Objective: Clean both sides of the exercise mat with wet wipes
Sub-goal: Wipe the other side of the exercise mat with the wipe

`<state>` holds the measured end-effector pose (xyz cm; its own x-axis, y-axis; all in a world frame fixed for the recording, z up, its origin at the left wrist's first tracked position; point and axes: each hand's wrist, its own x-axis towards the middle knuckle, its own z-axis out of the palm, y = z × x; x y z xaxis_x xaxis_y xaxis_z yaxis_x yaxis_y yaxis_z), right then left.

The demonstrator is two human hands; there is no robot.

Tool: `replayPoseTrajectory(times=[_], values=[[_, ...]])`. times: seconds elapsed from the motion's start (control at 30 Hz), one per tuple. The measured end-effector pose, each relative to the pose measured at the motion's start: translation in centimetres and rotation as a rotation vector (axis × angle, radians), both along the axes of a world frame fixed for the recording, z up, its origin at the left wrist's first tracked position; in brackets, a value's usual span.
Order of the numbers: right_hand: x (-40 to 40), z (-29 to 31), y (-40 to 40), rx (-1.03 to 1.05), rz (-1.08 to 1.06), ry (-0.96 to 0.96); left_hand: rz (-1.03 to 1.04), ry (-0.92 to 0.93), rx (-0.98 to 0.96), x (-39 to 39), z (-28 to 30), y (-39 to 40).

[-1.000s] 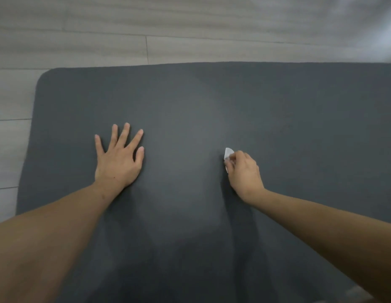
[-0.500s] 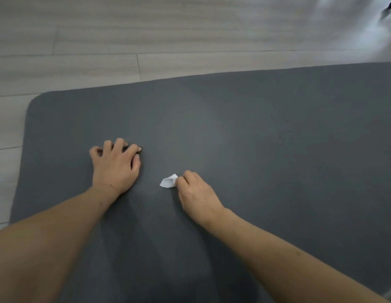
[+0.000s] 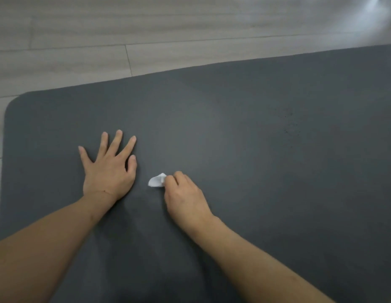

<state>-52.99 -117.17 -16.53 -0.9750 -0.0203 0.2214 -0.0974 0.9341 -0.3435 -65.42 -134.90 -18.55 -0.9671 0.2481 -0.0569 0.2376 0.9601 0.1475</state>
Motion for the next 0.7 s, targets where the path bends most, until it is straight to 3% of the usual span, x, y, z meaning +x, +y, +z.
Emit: replayPoseTrajectory(times=[0.1, 0.2, 0.27, 0.37, 0.43, 0.47, 0.53, 0.6, 0.67, 0.7], values=[[-1.9, 0.7, 10.2, 0.084, -0.358, -0.017, 0.001, 0.009, -0.008, 0.0, -0.2, 0.2], [-2.8, 1.2, 15.8, -0.012, -0.770, -0.051, 0.002, -0.001, -0.021, -0.1, 0.0, 0.3], [-3.3, 1.1, 11.1, -0.032, -0.755, 0.021, 0.012, -0.006, -0.019, -0.1, 0.0, 0.2], [-2.3, 0.4, -0.4, -0.026, -0.246, 0.033, 0.013, -0.013, -0.019, -0.1, 0.1, 0.2], [-1.7, 0.2, -1.9, 0.032, 0.023, -0.006, 0.011, -0.012, -0.021, -0.1, 0.2, 0.1], [-2.1, 0.0, 0.1, 0.019, 0.046, -0.009, 0.011, -0.014, -0.021, -0.2, 0.2, 0.2], [-3.3, 0.3, 6.3, 0.007, -0.123, -0.043, 0.012, -0.014, -0.022, -0.2, 0.1, 0.2], [-4.5, 0.7, 12.6, 0.015, -0.440, -0.079, 0.015, -0.011, -0.023, -0.2, 0.1, 0.3], [-5.6, 0.8, 13.9, -0.016, -0.698, -0.057, 0.015, -0.010, -0.018, -0.3, 0.1, 0.3], [-6.1, 0.7, 11.7, -0.033, -0.711, -0.050, 0.016, -0.013, -0.017, -0.3, 0.1, 0.2]])
